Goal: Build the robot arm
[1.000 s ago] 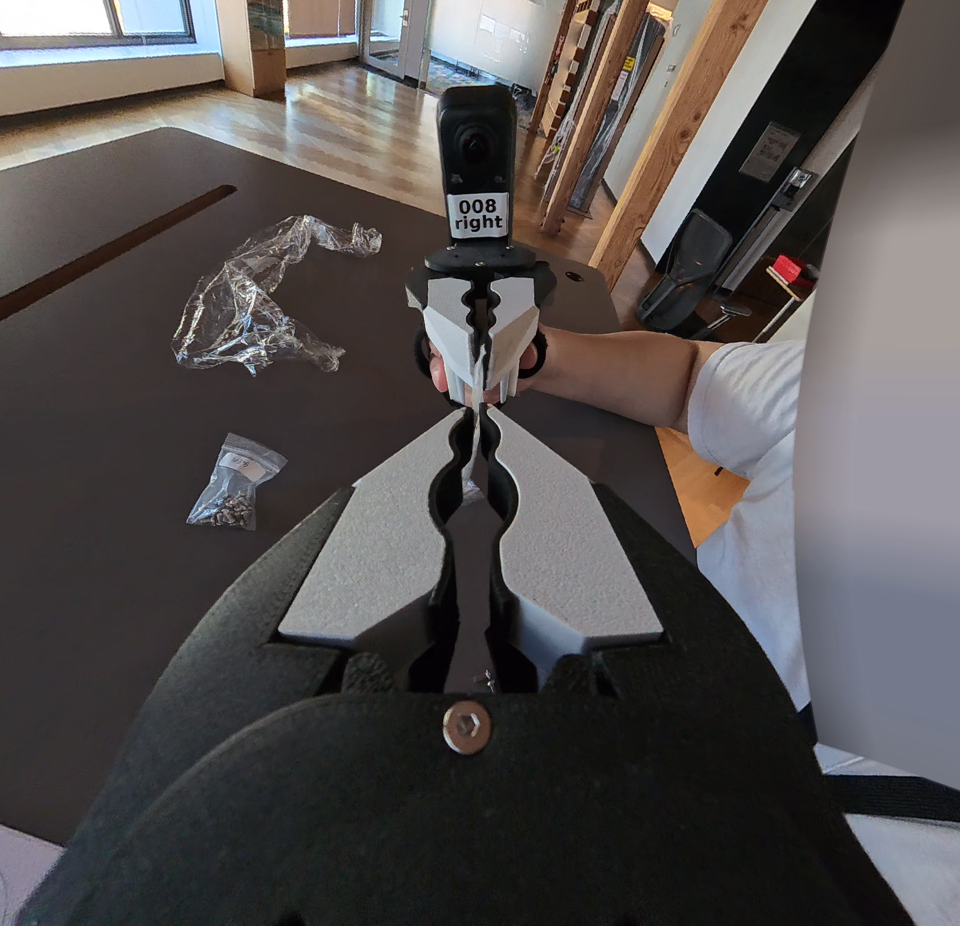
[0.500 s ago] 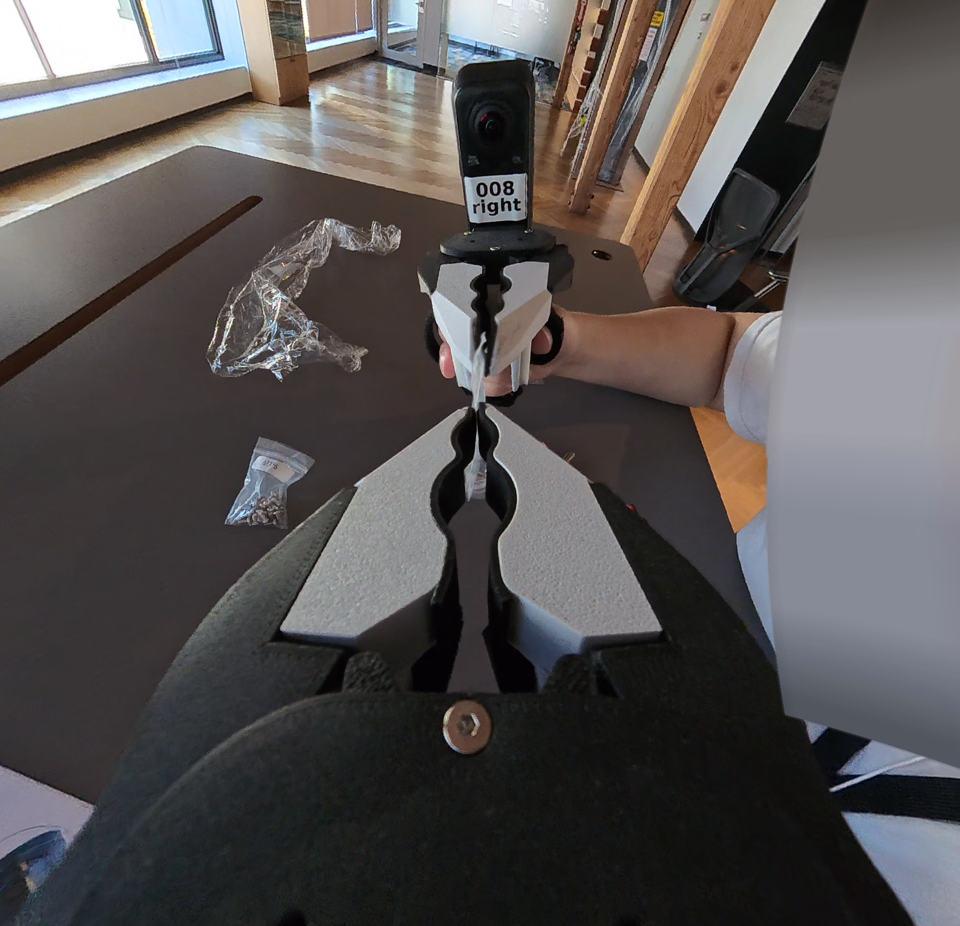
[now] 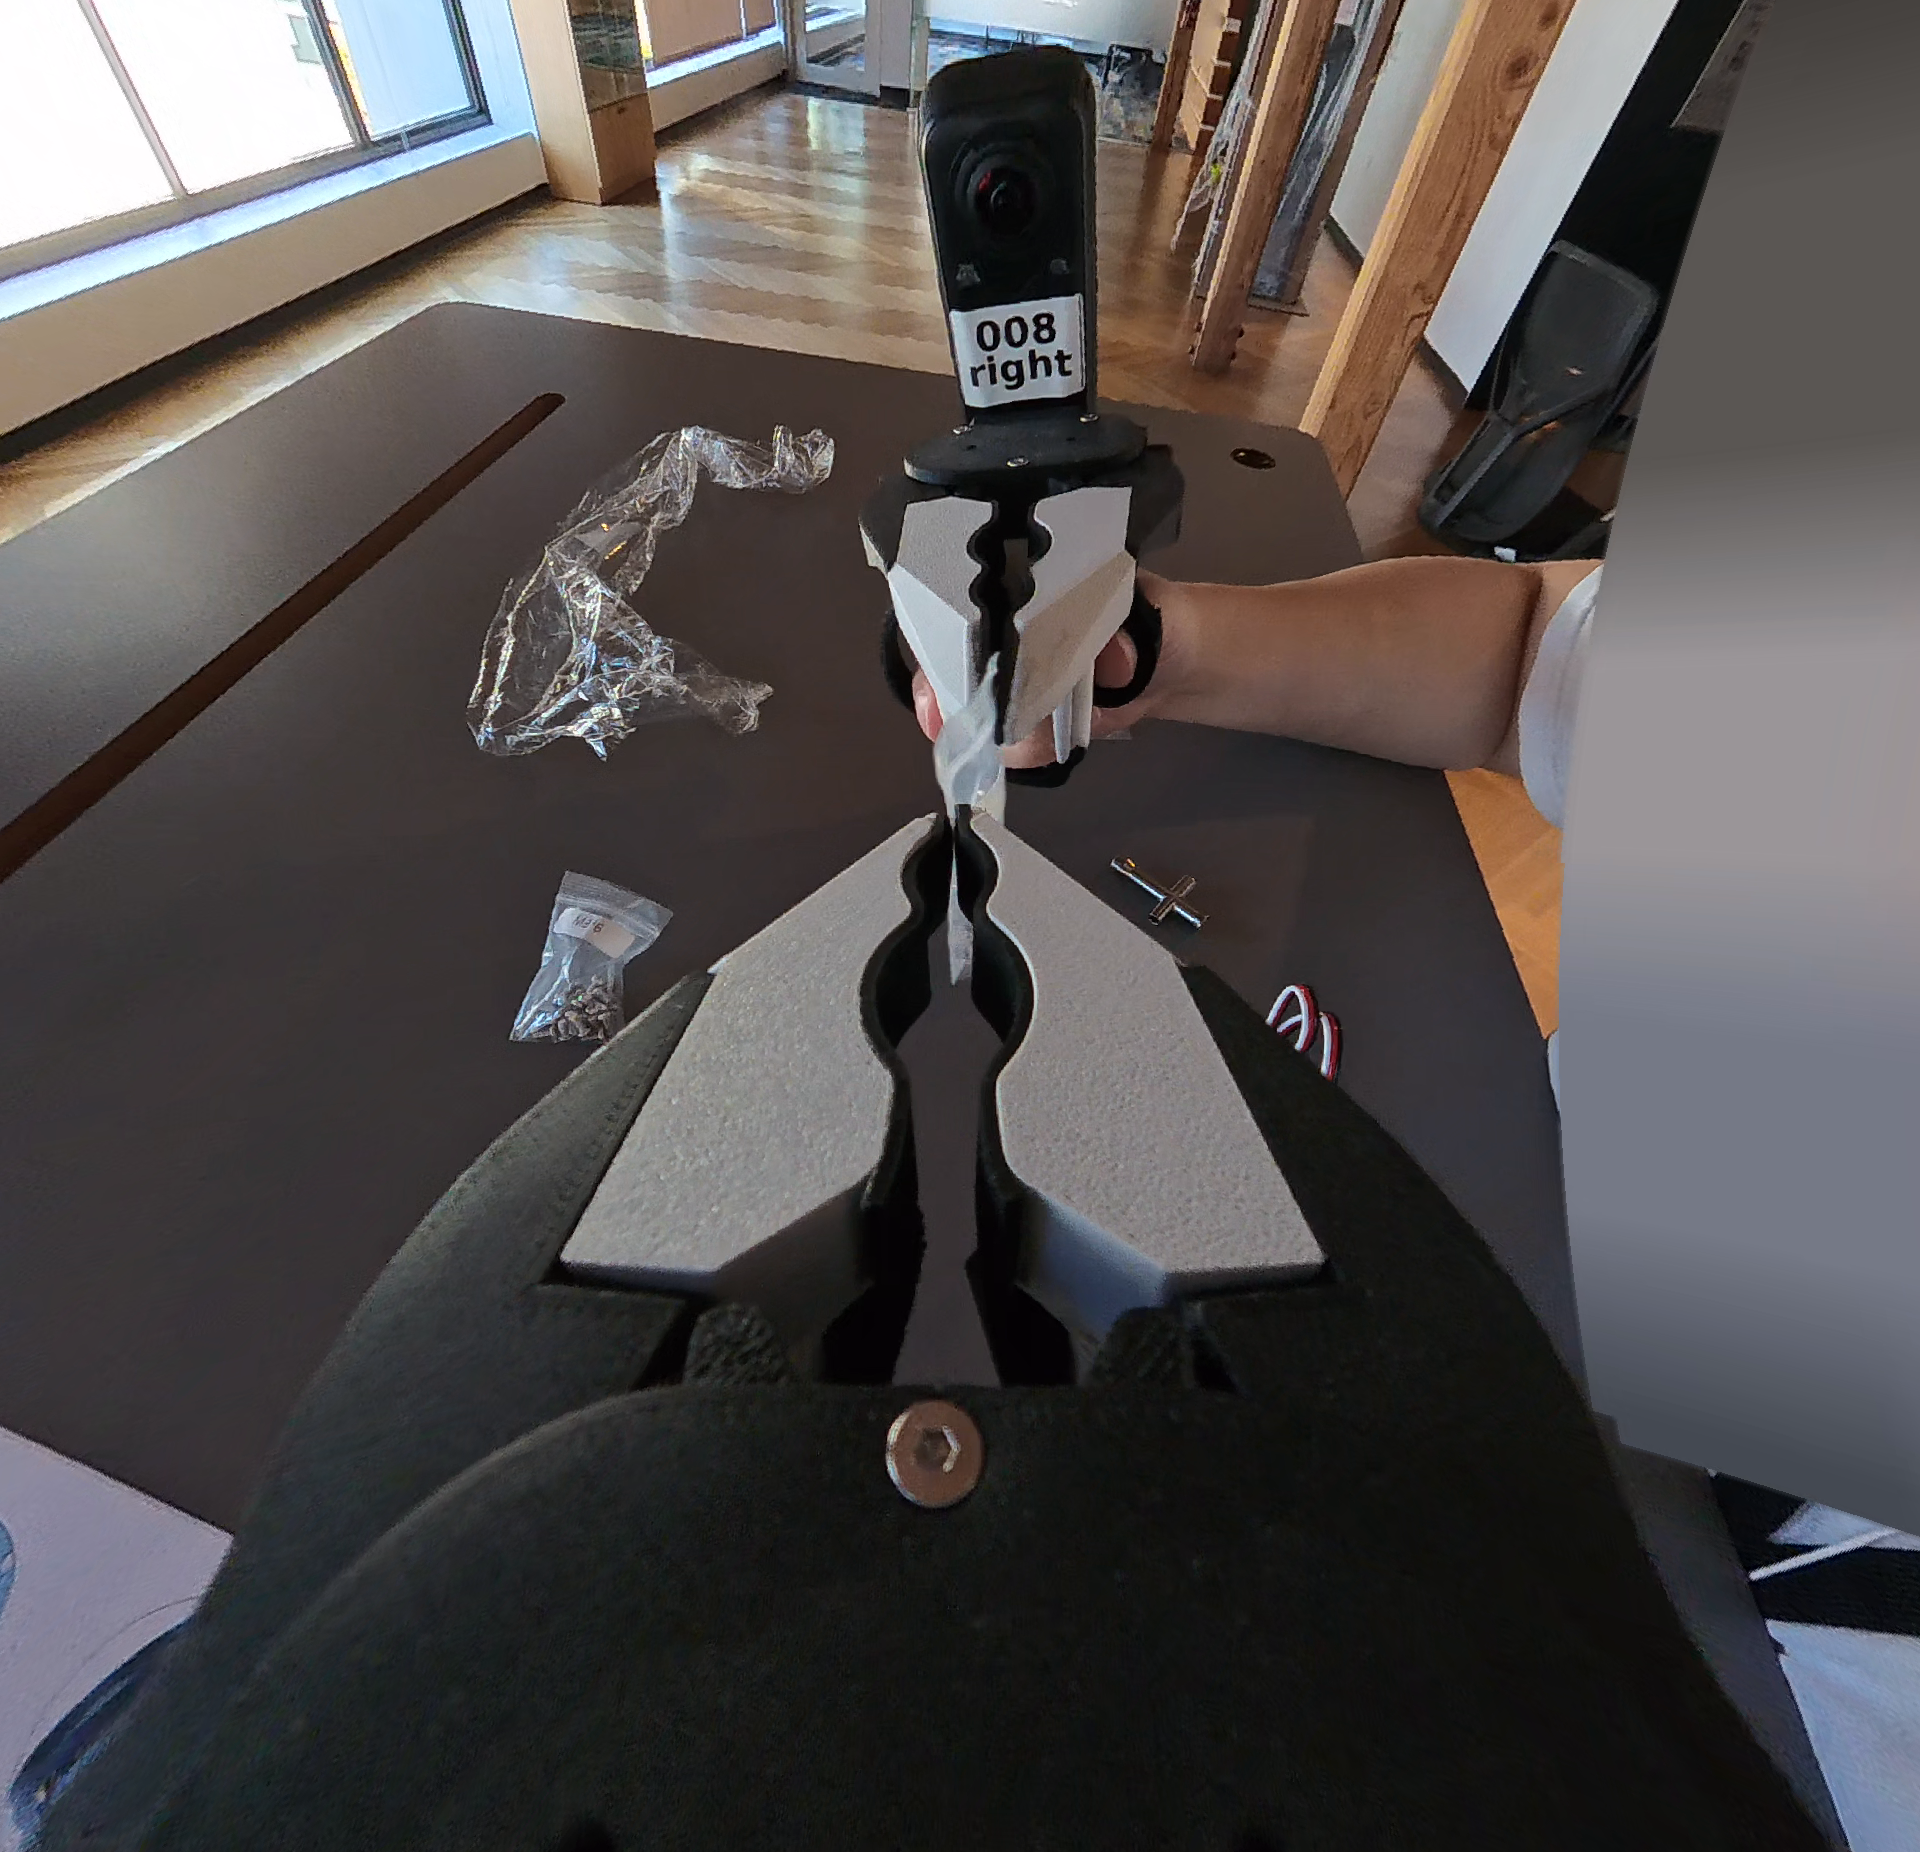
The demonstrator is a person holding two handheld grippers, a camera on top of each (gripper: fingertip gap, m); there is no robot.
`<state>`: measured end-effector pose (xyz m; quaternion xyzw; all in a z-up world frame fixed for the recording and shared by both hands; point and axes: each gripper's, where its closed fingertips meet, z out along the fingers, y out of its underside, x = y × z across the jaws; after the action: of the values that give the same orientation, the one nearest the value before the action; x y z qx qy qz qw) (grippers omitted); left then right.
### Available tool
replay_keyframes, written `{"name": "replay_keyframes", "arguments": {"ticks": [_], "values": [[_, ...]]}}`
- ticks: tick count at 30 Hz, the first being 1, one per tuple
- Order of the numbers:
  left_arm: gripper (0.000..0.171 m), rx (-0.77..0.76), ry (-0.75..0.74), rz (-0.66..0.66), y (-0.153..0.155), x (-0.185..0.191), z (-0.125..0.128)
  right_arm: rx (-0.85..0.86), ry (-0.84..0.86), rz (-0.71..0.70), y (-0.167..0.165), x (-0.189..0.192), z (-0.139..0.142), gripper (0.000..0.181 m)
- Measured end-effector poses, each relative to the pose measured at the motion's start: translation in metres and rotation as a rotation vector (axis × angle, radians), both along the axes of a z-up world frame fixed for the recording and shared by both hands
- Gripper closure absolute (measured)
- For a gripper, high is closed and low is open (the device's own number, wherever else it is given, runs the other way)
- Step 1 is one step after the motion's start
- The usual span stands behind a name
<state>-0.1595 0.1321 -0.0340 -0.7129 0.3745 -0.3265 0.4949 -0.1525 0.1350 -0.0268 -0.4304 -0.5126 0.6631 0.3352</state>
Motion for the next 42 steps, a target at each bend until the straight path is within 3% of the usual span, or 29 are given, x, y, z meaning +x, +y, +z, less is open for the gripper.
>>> {"name": "replay_keyframes", "arguments": {"ticks": [21, 23, 29, 32, 35, 38, 42], "values": [[0.171, 0.011, -0.027, -0.105, -0.013, 0.011, -0.005, -0.088, -0.016, 0.091, -0.008, 0.003, 0.003, 0.178], [0.171, 0.017, 0.008, -0.099, -0.014, 0.013, -0.009, -0.094, -0.053, 0.097, -0.012, -0.001, 0.000, 0.170], [0.171, 0.044, 0.092, -0.096, -0.016, 0.013, -0.017, -0.051, -0.136, 0.100, -0.016, 0.000, -0.007, 0.171], [0.171, -0.023, 0.187, -0.113, -0.017, 0.010, -0.036, 0.062, -0.268, 0.055, -0.010, 0.003, -0.023, 0.159], [0.171, -0.058, 0.300, -0.117, -0.017, 0.006, -0.056, 0.191, -0.354, -0.007, -0.003, 0.009, -0.033, 0.162], [0.171, -0.027, 0.357, -0.171, -0.023, 0.009, -0.069, 0.092, -0.392, 0.051, -0.006, 0.010, -0.040, 0.172], [0.171, -0.008, 0.352, -0.250, -0.032, 0.013, -0.075, -0.040, -0.471, 0.240, -0.023, 0.012, -0.069, 0.172]]}}
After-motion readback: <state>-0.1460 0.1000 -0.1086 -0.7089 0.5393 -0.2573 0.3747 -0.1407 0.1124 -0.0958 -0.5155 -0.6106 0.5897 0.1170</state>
